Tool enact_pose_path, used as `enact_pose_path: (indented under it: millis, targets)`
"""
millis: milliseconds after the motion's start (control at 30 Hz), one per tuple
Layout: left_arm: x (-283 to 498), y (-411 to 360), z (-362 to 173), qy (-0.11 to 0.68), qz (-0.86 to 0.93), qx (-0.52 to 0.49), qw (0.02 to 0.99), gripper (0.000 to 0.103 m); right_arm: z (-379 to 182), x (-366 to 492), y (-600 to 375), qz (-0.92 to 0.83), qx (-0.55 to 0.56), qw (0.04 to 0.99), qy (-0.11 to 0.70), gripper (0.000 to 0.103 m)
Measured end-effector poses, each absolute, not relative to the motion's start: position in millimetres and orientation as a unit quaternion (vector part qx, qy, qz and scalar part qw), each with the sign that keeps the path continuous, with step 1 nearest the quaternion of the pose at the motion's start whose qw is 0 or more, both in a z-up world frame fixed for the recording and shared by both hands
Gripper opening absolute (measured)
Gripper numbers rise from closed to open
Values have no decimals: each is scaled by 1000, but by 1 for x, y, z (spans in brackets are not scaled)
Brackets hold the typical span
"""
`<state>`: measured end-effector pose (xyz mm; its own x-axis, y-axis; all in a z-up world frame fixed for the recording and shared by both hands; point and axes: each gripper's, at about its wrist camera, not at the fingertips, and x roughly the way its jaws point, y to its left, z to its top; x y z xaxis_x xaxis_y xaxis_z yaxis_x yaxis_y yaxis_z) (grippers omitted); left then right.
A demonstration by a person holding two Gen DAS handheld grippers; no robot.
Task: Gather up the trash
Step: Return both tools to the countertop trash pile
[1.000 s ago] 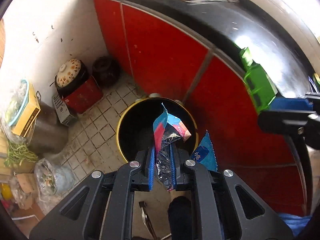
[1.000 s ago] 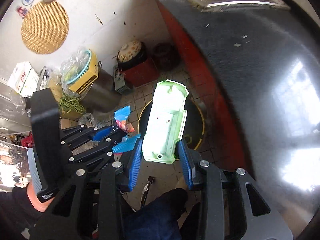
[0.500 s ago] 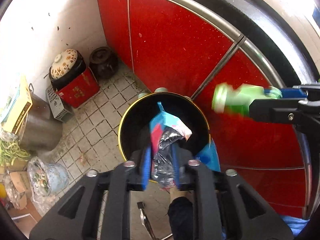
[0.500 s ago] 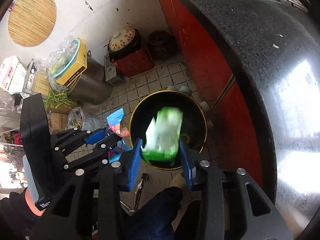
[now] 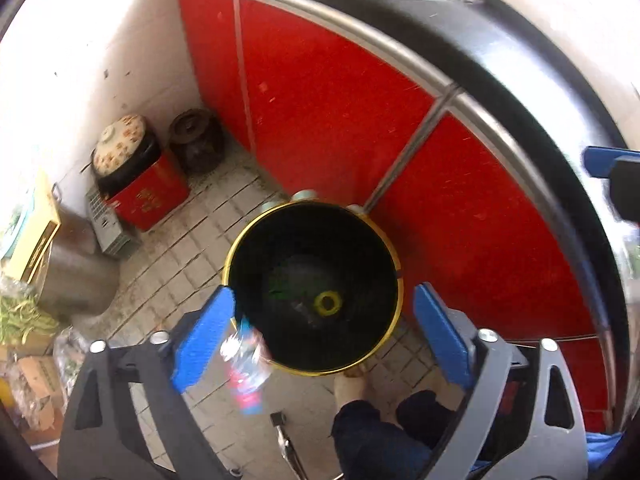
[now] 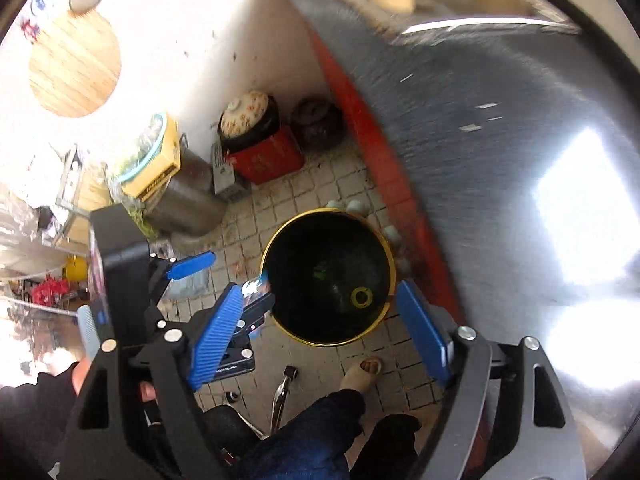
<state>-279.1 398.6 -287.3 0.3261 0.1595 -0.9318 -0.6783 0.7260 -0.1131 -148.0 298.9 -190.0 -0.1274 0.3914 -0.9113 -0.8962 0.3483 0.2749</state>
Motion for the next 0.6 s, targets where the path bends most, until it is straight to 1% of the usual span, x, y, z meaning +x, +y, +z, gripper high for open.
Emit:
enact_pose_path:
  millis: [133, 233, 300, 400, 600]
  targets:
    - [-263, 386, -268, 512, 260, -235, 784, 90, -149, -121, 254, 510, -198, 652, 525, 80]
    - [-247, 373, -245, 505, 256, -219, 794, 91, -122, -98, 211, 494, -176, 683, 508, 85]
    - [-237, 362, -231, 502, 252, -210, 800, 91, -107, -79, 176, 476, -158, 706, 500, 85]
    - [-213, 336, -204, 495, 233, -191, 815, 92, -92, -52, 118, 436, -132, 742, 493, 85]
    - [-136, 253, -150, 477, 159, -125, 855, 93, -77, 1, -12, 307, -74, 816, 483, 85]
